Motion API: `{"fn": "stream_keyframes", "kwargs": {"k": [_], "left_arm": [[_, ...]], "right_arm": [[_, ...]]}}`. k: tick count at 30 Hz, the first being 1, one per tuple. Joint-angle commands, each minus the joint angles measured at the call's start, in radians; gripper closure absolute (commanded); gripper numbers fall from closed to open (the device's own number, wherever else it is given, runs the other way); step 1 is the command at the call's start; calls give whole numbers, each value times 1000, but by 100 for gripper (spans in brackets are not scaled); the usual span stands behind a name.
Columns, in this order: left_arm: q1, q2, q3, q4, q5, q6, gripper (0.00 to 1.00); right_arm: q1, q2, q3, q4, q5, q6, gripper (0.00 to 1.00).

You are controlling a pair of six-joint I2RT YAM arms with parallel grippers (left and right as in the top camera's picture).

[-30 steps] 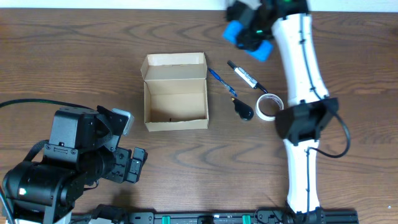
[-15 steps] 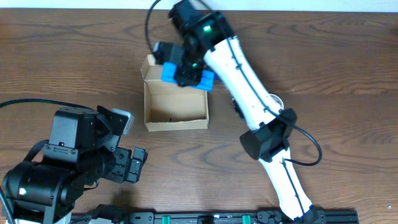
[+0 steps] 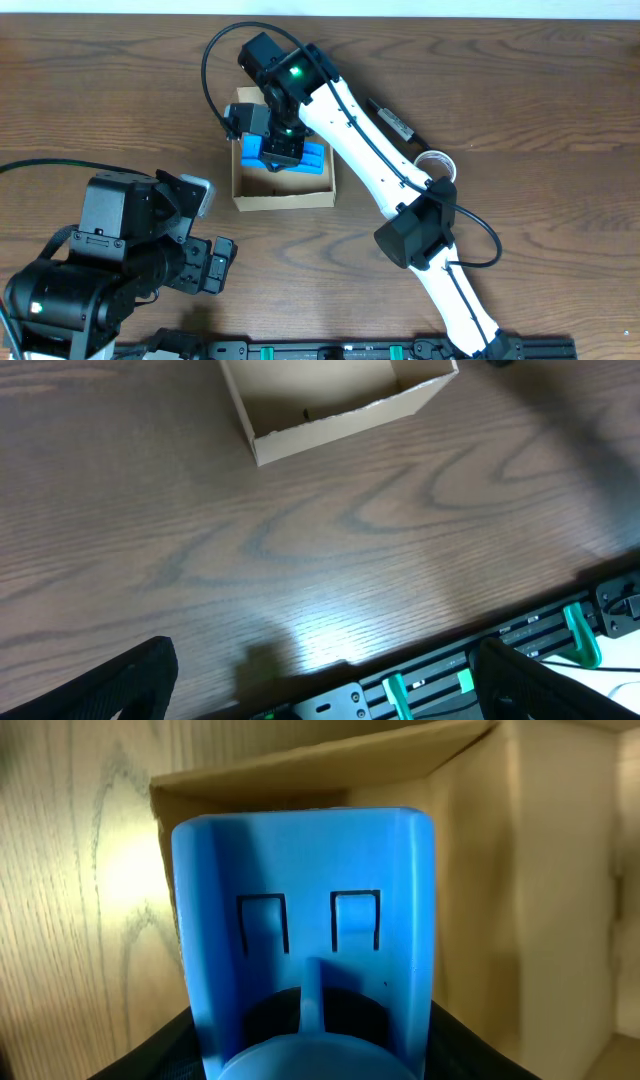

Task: Pack container
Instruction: 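Carry the blue holder left and lower it into the box, then open the right gripper and lift it out of the box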

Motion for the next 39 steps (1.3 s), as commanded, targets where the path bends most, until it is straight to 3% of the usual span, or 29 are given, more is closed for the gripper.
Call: {"fn": "stream_keyframes", "kwargs": {"k": [1, 12, 27, 31, 39], "left_arm": [[2, -1, 17, -4, 6, 17, 5], [2, -1, 17, -4, 6, 17, 5], [2, -1, 17, -4, 6, 17, 5], [2, -1, 17, -4, 6, 17, 5], [2, -1, 17, -4, 6, 17, 5]], "right_arm": [[21, -2, -42, 10, -22, -39, 58], [53, -2, -198, 128, -32, -39, 59], [77, -2, -271, 180, 39, -16, 57], [77, -2, -271, 181, 38, -16, 40], [77, -2, -271, 180, 37, -11, 31]]}}
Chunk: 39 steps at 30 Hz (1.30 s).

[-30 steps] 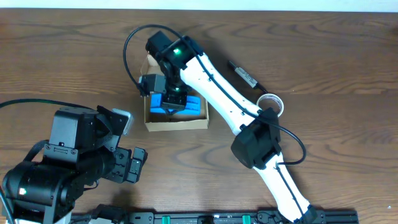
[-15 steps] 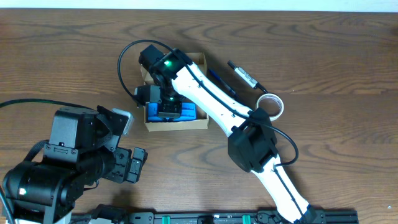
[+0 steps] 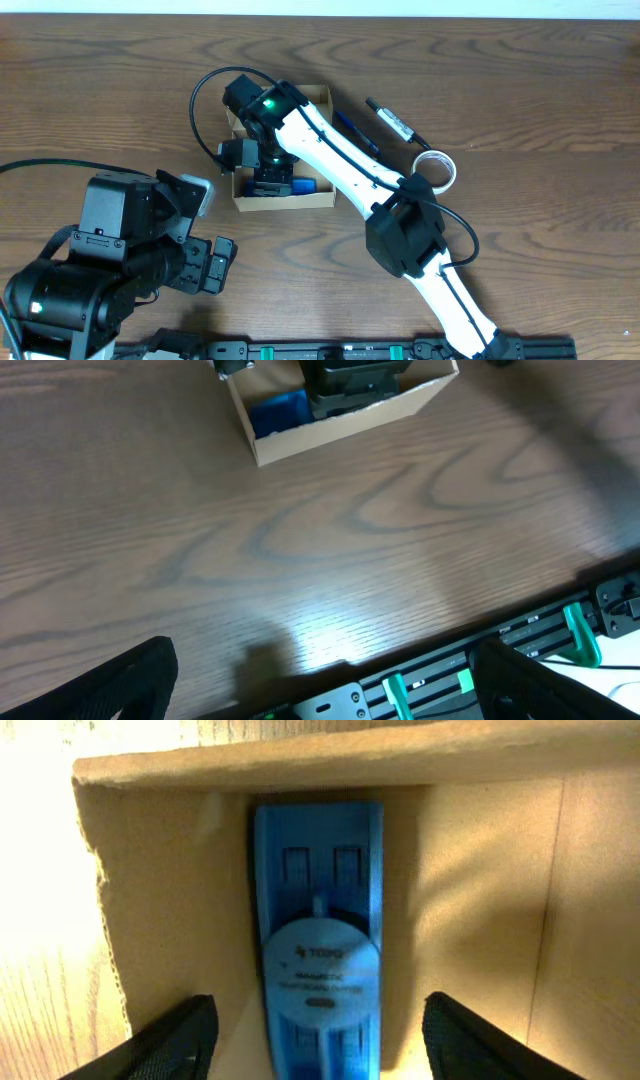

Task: Pack container
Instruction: 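Open the right gripper and lift it out of the box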

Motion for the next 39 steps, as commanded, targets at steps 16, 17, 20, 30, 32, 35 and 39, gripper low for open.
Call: {"fn": "stream_keyframes", "kwargs": {"k": [16, 17, 20, 30, 32, 35, 39], "left_arm": [[2, -1, 17, -4, 6, 18, 5], [2, -1, 17, -4, 6, 18, 5], [2, -1, 17, -4, 6, 18, 5], [2, -1, 17, -4, 6, 18, 5], [2, -1, 17, -4, 6, 18, 5], [2, -1, 17, -4, 6, 18, 4], [2, -1, 17, -4, 6, 18, 5]], "right_arm": [[-31, -124, 101, -36, -49, 19, 33], [-39, -144, 101, -35, -49, 19, 32], [-78, -215, 101, -35, -49, 19, 32], [-314, -341, 101, -116, -48, 39, 32], [-366, -341, 101, -143, -48, 39, 32], [-448, -341, 100, -183, -48, 47, 32], [-542, -341, 100, -201, -48, 90, 32]]}}
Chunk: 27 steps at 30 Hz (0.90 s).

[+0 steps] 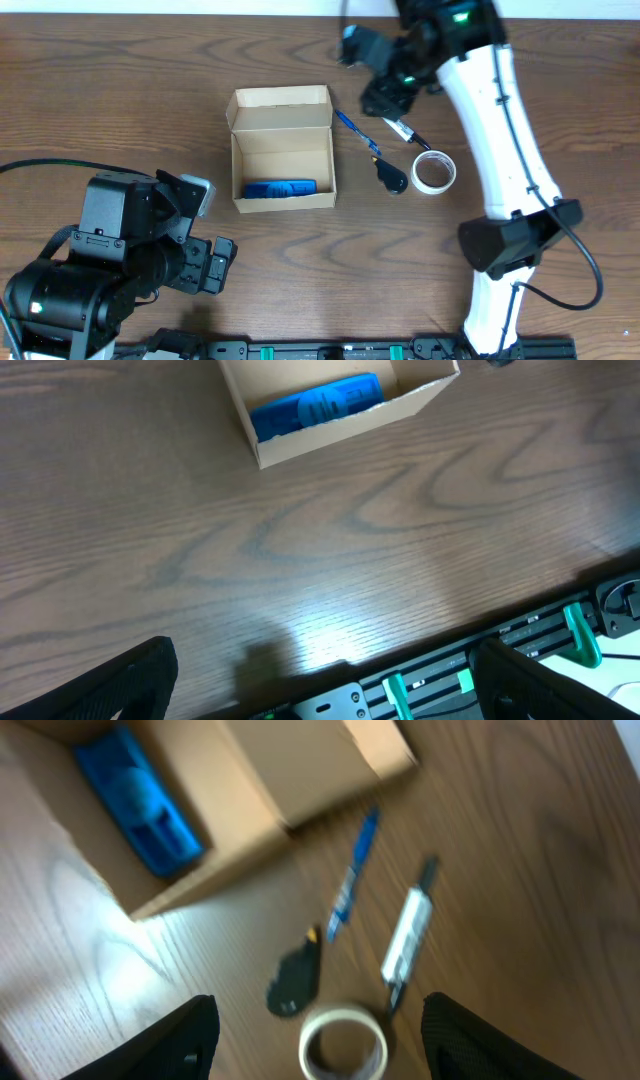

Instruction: Pack container

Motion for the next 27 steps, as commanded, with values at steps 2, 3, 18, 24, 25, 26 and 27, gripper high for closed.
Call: {"fn": "stream_keyframes", "kwargs": {"k": [2, 3, 18, 24, 25, 26, 27], "left_arm": [[2, -1, 17, -4, 6, 18, 5], [2, -1, 17, -4, 6, 18, 5], [2, -1, 17, -4, 6, 18, 5], [2, -1, 17, -4, 6, 18, 5], [2, -1, 17, -4, 6, 18, 5], [2, -1, 17, -4, 6, 18, 5], [2, -1, 17, -4, 6, 18, 5]], "right_arm": [[-84, 1, 1, -15, -6, 80, 32], [-97, 1, 1, -22, -6, 92, 32], [-155, -275, -312, 95, 16, 142, 21], [-196, -490, -698, 296, 20, 165, 16], [-195, -505, -739, 312, 23, 169, 16], [-194, -516, -781, 329, 25, 173, 16], [-194, -520, -824, 345, 32, 193, 16]]}}
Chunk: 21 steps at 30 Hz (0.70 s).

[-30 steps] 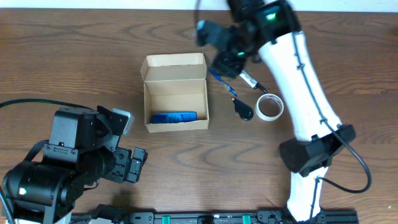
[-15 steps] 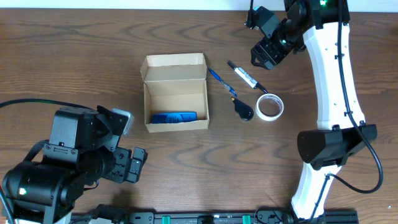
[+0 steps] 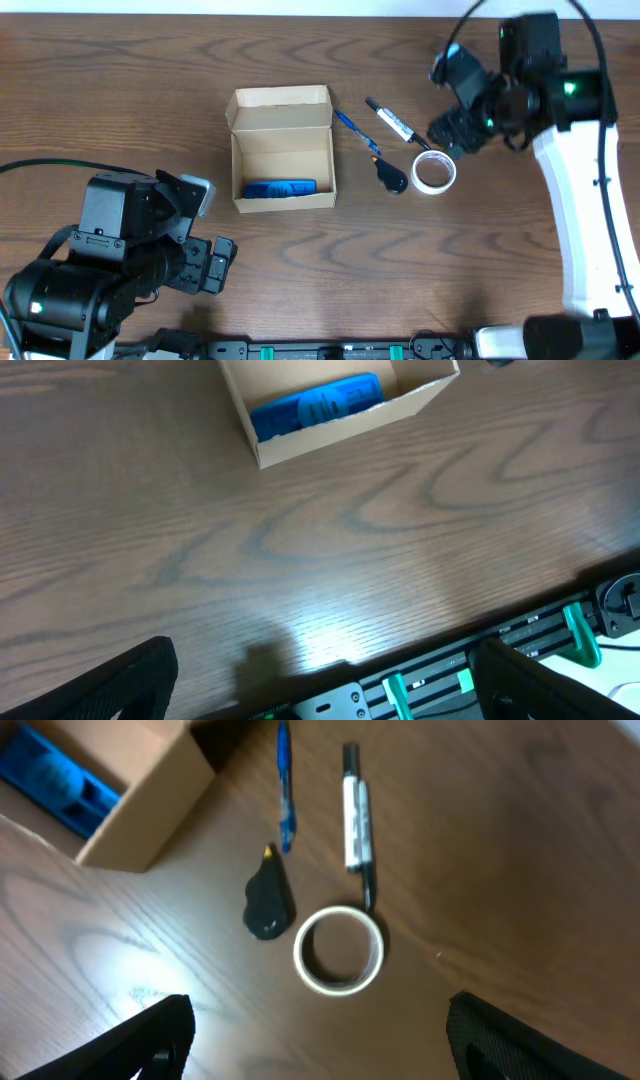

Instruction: Pack container

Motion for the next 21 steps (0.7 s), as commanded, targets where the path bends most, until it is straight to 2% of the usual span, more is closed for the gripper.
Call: {"fn": "stream_keyframes", "kwargs": {"k": [1, 11, 16, 21], "left_arm": [[2, -1, 17, -3, 6, 17, 5], [2, -1, 17, -3, 6, 17, 5], [2, -1, 17, -3, 6, 17, 5], [2, -1, 17, -3, 6, 17, 5]], "right_arm": [[1, -5, -137, 38, 14, 61, 16], [0, 8, -387, 210, 23, 155, 17], [0, 22, -479, 311, 81, 254, 20], [1, 25, -549, 372, 109, 260, 23]]}}
